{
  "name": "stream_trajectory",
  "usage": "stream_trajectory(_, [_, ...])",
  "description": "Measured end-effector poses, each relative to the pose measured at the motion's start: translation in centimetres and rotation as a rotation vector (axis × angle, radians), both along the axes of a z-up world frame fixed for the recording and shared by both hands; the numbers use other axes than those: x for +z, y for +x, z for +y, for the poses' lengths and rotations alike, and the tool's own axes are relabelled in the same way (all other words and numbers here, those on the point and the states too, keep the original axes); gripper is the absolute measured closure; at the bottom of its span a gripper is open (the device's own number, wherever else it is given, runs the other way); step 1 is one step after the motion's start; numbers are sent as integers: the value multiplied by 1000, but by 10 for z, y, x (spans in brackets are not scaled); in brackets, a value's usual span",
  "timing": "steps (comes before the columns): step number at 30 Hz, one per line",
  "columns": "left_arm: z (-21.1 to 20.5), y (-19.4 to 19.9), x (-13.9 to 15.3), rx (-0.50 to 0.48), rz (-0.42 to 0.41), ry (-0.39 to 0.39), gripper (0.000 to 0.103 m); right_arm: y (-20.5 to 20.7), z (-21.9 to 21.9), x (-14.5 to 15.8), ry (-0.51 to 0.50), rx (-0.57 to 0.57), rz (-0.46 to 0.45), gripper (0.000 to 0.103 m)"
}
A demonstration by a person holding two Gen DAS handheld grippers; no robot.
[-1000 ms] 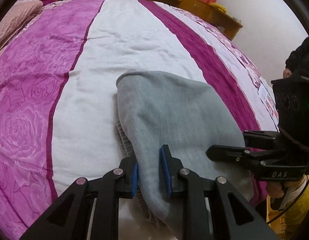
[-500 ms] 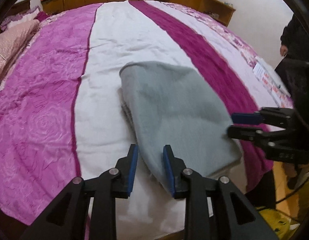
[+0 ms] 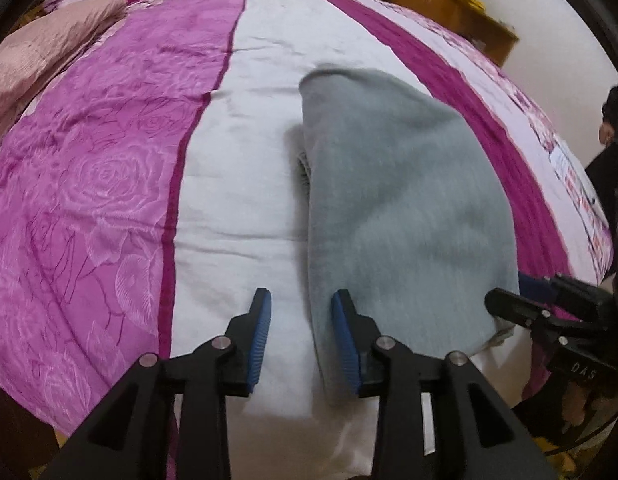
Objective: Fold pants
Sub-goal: 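Open both grippers and pull them back from the folded pants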
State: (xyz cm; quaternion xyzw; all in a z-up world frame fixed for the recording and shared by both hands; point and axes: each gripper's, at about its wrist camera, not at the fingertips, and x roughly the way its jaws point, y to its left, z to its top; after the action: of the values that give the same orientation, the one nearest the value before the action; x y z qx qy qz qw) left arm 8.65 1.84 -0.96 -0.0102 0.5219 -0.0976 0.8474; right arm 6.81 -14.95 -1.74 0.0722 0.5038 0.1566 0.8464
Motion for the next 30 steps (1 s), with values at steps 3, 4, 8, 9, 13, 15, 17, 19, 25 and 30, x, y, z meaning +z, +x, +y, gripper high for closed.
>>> stream_trajectory(3, [-2,-12,8,20,-20,0,68,-6,-4,7,6,-24,-8,71])
stream_trajectory(4, [-2,-16,11,24,-28,1,68,-10,-5,10,2,-31,-14,71])
stream_trajectory(8, [-4,-31,18,43,-38,-12,68,-25,-5,22,-26,-47,-42,65])
stream_trajectory(9, [-4,-35,19,47,-38,-18,66,-30,-6,25,-35,-51,-52,64])
stream_trajectory(13, [-6,-49,19,67,-26,-31,53,-46,-5,29,-46,-59,-74,53])
stream_trajectory(15, [-8,-53,16,67,-15,-30,50,-53,-4,29,-54,-68,-87,48])
stream_trajectory(17, [-13,-58,10,65,6,-12,45,-58,-2,28,-66,-75,-98,39])
stream_trajectory(19, [-18,-62,3,60,14,8,37,-64,-1,26,-94,-86,-105,34])
stream_trajectory(25, [-36,-68,-12,55,4,85,15,-72,5,11,-195,-103,-81,19])
stream_trajectory(30, [-48,-68,-20,50,-11,158,10,-71,7,-9,-218,-119,-20,17])
